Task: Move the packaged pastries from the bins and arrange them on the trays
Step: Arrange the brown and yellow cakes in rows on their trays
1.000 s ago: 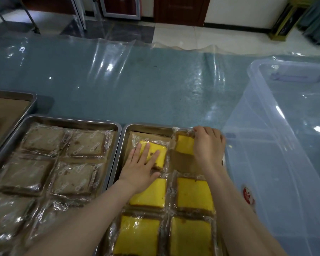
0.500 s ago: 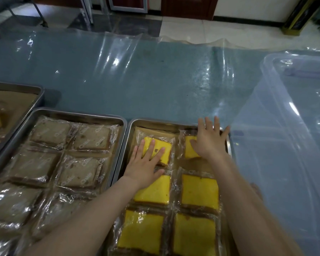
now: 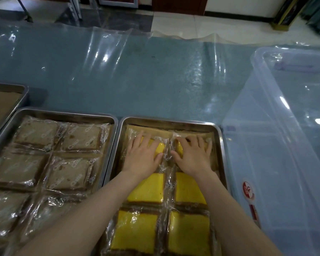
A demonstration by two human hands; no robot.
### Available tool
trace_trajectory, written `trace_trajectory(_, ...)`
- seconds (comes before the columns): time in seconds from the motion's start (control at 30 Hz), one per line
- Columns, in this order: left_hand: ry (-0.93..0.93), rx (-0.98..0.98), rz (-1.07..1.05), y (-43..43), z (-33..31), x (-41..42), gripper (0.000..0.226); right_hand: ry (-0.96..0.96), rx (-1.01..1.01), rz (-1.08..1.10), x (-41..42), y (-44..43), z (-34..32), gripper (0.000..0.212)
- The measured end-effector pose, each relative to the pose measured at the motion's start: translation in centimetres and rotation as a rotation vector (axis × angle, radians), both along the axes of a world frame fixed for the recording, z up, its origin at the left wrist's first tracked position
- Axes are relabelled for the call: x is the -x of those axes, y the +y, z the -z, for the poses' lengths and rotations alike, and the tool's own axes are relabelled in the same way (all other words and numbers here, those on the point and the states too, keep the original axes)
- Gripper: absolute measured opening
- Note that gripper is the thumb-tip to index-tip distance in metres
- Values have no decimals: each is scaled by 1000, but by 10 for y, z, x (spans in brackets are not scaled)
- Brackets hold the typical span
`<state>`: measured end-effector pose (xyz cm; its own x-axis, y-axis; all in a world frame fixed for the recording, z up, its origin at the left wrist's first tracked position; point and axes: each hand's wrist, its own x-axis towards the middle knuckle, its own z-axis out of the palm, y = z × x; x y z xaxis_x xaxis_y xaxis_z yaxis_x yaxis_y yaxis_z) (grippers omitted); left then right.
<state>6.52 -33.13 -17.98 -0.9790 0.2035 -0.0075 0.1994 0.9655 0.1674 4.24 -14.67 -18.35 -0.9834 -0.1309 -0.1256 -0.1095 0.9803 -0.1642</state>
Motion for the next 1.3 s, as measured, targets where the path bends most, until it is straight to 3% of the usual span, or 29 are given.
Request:
trace_trajectory(0.17,-139,147,80,-2,20,13,62,-58,-42,-44,1,1,10,62)
trace_trajectory(0.63,-245,150,-29,12,16,23,70,-129,-106,-28,2,5,14,69)
trace_trajectory(0.8,-195,100,-7,9,18,17,77,-139,-96,-6,0,6,9,72)
trace_trajectory(1.07,-149,42,20,9,18,2,69,-106,-96,-8,-11,13,2,81)
trace_trajectory(1.2,-79,23,10,6,11,-17,71,-2,-67,3,-27,16,-2,73)
trace_trajectory(1.3,-127,43,21,5,15,-42,74,-25,-41,9,-50,16,3,70)
